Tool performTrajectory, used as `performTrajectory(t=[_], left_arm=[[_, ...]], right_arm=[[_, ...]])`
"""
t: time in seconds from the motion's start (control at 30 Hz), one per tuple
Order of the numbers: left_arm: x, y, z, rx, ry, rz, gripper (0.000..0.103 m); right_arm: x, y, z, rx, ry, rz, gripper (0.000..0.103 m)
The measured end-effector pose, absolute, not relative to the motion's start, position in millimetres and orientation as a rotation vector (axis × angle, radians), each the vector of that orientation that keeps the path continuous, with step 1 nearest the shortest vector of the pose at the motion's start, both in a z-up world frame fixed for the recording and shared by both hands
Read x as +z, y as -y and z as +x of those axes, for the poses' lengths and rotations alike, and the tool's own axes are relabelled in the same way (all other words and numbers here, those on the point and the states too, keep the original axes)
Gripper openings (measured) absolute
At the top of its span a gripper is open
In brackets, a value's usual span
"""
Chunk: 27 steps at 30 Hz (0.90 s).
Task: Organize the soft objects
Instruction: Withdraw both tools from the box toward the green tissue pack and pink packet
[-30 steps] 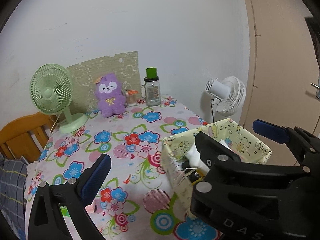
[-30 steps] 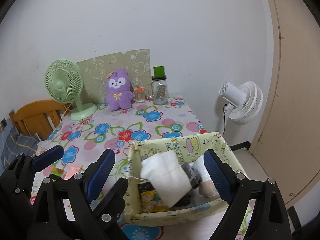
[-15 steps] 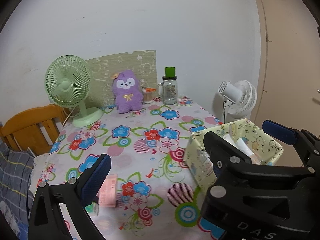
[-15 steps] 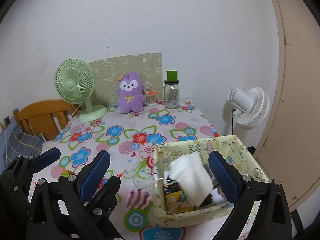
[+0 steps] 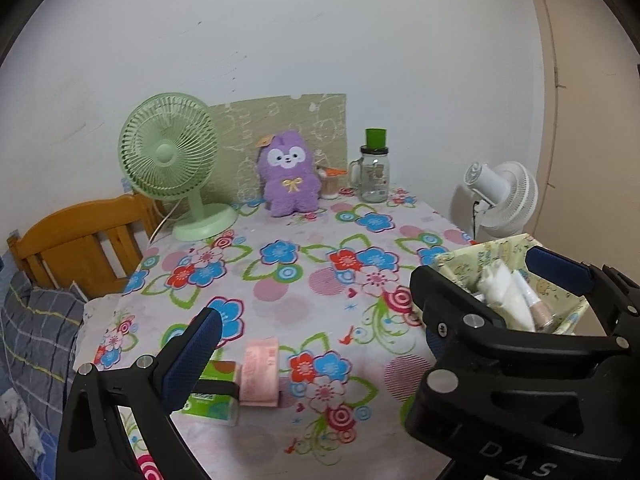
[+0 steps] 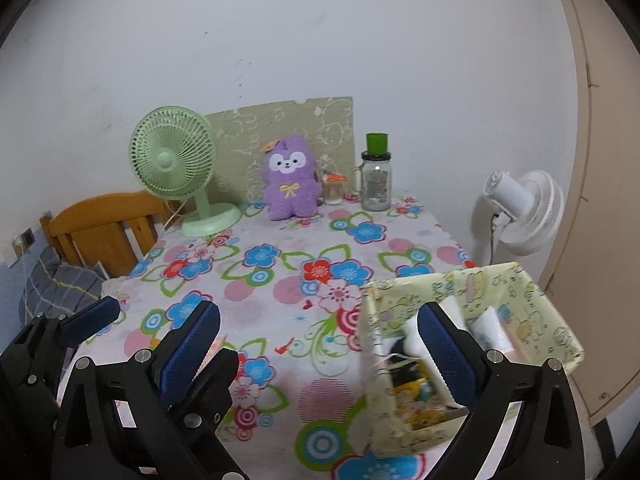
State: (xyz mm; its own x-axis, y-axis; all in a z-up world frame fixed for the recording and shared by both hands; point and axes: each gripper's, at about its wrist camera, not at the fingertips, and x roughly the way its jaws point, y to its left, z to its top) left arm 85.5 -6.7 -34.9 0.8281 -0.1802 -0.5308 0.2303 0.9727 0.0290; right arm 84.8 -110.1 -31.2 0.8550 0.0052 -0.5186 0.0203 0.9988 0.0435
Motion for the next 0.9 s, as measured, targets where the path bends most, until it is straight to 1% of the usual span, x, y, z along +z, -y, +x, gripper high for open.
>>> performTrajectory(t=[0.33, 0.9], left_arm=[[-48, -22, 96, -0.161, -0.593, 0.074, 0.103], [-88, -55, 125, -0.116, -0.7, 0.062, 0.103]], right_arm=[[-44, 84, 98, 0.029, -0.568, 0.033, 0.1], [-85, 53, 127, 0.056, -0.663, 0.034, 0.1]])
